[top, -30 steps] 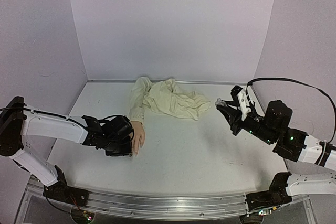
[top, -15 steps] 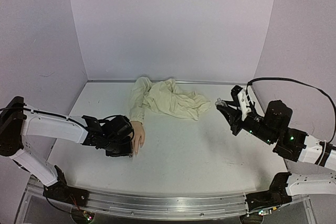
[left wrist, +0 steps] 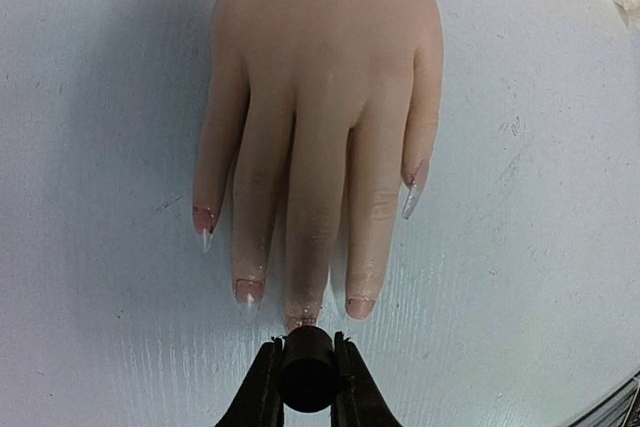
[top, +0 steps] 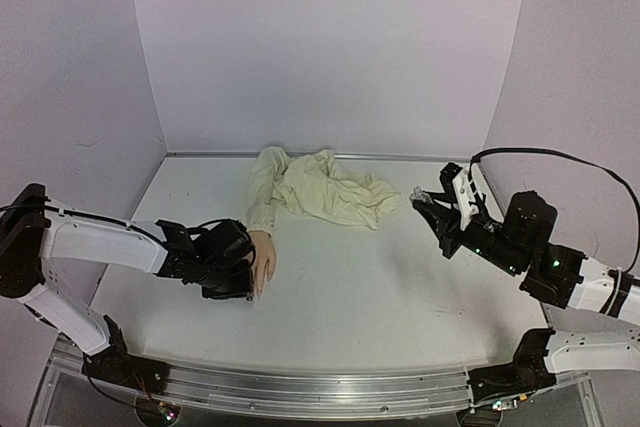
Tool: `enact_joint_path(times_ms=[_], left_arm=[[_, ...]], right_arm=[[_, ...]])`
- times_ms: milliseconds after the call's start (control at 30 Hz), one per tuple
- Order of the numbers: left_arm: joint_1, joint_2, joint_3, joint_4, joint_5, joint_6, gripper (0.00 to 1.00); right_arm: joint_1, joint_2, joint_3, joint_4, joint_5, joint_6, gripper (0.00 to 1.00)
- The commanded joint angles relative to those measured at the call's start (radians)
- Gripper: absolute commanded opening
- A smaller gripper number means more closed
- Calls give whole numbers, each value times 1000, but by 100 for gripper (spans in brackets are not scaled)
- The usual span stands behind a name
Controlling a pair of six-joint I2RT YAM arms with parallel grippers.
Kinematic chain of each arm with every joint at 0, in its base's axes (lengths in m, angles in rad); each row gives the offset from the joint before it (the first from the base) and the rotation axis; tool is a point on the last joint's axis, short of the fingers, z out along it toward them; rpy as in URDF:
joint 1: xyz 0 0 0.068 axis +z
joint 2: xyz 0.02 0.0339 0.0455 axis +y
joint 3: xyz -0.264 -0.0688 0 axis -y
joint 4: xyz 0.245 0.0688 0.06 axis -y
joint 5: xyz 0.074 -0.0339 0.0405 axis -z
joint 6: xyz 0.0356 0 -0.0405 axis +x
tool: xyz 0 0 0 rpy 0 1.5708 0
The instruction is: Paint the nails
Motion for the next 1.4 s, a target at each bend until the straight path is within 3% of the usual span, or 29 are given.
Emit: enact_joint_path(times_ms=[0, 900, 1367], left_arm=[[2, -3, -6, 28, 0, -11, 0], [-1, -34, -6, 30, -10, 8, 0], [1, -268, -2, -65, -45, 68, 0]], right_arm=[[-3, -16, 2, 82, -7, 15, 0], [-4, -15, 1, 83, -8, 15, 0], [-4, 24, 22, 89, -36, 13, 0]])
